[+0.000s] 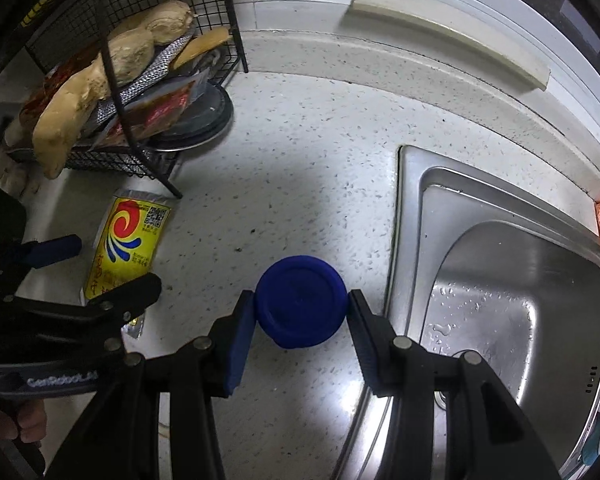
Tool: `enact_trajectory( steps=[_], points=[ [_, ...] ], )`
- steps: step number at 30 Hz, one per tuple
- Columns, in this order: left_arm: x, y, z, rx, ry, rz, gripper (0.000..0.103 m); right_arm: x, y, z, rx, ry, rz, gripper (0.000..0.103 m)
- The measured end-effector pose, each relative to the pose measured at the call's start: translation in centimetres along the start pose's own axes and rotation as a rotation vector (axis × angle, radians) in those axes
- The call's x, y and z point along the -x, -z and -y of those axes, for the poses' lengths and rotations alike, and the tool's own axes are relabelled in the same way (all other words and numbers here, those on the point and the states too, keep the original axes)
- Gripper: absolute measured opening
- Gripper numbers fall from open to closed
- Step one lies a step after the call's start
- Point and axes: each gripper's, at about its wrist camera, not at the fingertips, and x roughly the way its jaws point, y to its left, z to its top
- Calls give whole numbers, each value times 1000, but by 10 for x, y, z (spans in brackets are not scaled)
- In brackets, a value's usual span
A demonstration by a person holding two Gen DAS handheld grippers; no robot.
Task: Collect trash
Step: 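Grasp the yellow Angel yeast sachet with the left tool while the right tool holds the cap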
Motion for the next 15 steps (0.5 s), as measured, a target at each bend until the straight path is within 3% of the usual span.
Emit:
enact_trajectory(
  steps=[3,4,6,8,11,15],
  points=[
    [-6,-9,11,-38,-44,-13,98,-1,0,1,-5,-4,-2,44],
    [-5,-10,14,-48,-41,-2,91,-2,1,2,-7,-3,-2,44],
    [3,-9,21,-68,-31,9,67,-3,2,2,-11,-6,-2,44],
    [5,-16,26,-72,-25,3,54,-5,5,5,-13,-9,-3,44],
    [8,-12,35,-77,-27,7,44,-10,12,13,-19,-21,-5,44],
    [12,-4,42,-63,-21,4,40,-6,17,13,-12,-24,6,44]
  ],
)
